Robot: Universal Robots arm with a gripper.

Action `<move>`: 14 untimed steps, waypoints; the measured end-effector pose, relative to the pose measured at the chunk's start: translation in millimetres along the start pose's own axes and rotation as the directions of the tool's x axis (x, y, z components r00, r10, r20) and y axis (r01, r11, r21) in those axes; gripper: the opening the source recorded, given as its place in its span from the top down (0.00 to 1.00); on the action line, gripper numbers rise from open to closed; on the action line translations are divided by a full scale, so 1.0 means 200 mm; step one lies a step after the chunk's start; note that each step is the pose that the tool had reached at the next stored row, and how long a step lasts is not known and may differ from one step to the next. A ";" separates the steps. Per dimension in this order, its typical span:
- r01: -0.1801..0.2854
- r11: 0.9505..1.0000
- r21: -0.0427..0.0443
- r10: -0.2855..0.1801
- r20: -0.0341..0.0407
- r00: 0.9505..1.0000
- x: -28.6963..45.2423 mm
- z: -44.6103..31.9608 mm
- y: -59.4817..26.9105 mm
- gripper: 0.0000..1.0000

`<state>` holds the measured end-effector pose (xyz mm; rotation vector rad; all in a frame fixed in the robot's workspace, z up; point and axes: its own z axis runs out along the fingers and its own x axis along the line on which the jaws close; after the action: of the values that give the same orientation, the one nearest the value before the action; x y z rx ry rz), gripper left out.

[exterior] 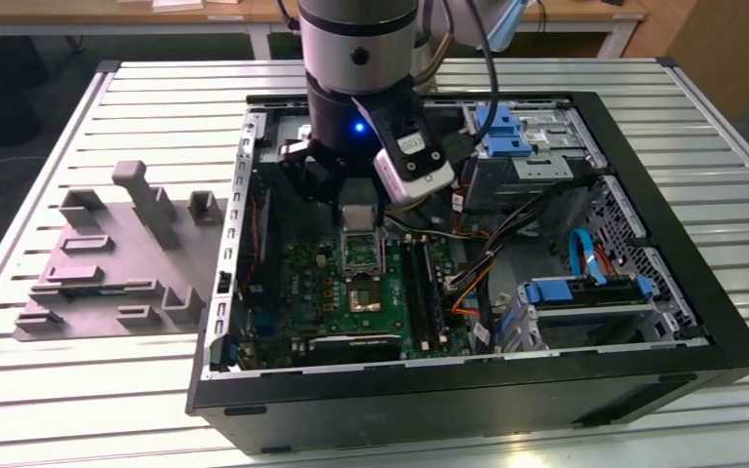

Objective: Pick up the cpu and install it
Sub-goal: 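Place the cpu into insertion slot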

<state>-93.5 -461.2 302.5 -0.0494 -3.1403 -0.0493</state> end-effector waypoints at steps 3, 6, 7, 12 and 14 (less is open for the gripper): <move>0.018 1.000 0.000 -0.018 -0.001 1.000 -0.001 0.013 -0.001 0.53; 0.017 1.000 0.000 -0.017 -0.001 1.000 -0.002 0.030 -0.007 0.53; 0.015 1.000 0.000 -0.015 -0.001 1.000 -0.002 0.036 -0.010 0.53; 0.012 1.000 0.000 -0.012 -0.001 1.000 -0.004 0.064 -0.019 0.53; 0.012 1.000 0.000 -0.012 -0.001 1.000 -0.006 0.079 -0.021 0.53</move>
<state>-92.4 -464.9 286.5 -0.0308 -3.1400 -0.0487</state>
